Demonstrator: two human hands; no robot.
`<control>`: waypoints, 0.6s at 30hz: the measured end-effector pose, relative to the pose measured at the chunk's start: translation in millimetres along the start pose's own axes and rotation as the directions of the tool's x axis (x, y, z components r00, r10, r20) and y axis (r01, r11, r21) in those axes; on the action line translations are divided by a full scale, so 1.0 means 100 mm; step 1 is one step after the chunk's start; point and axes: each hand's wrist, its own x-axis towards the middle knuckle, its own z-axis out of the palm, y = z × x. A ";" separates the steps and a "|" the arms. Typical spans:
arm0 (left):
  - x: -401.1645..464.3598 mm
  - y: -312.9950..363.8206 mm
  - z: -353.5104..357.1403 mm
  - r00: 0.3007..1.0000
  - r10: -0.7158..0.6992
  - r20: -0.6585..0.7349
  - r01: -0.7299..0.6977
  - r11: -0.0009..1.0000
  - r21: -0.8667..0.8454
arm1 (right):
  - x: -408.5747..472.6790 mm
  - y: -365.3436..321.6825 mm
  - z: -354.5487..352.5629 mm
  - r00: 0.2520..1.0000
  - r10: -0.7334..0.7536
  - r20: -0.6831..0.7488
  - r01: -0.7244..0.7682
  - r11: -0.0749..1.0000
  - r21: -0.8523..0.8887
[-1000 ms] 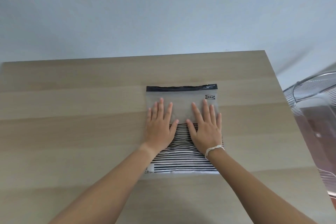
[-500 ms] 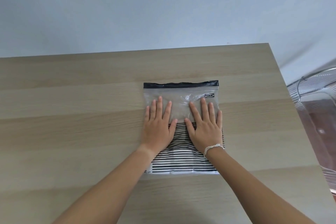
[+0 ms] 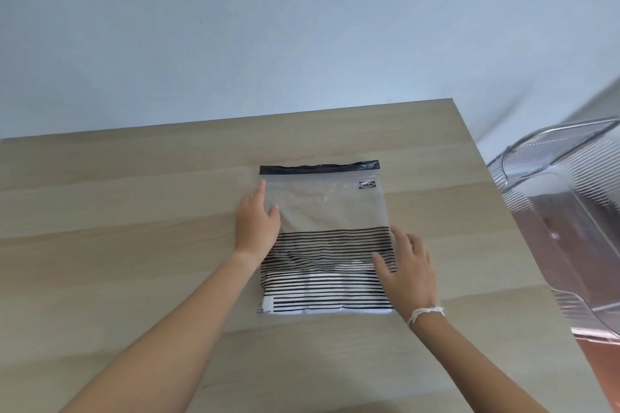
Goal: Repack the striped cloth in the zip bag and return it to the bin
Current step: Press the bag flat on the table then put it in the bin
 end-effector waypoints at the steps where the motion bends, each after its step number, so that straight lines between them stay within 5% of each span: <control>1: 0.00 0.04 0.00 0.999 -0.049 0.017 0.049 0.997 -0.051 | -0.08 0.03 -0.01 0.999 0.018 0.030 -0.019 0.999 0.027; 8: -0.14 0.37 0.08 0.993 -0.046 0.106 0.069 0.972 -0.226 | -0.26 0.17 -0.05 0.980 0.174 0.099 -0.199 0.894 0.401; 18: -0.33 1.65 0.46 0.968 0.181 0.176 -0.108 0.927 -0.360 | 0.34 1.11 -1.33 0.967 0.216 -0.136 -0.139 0.892 0.430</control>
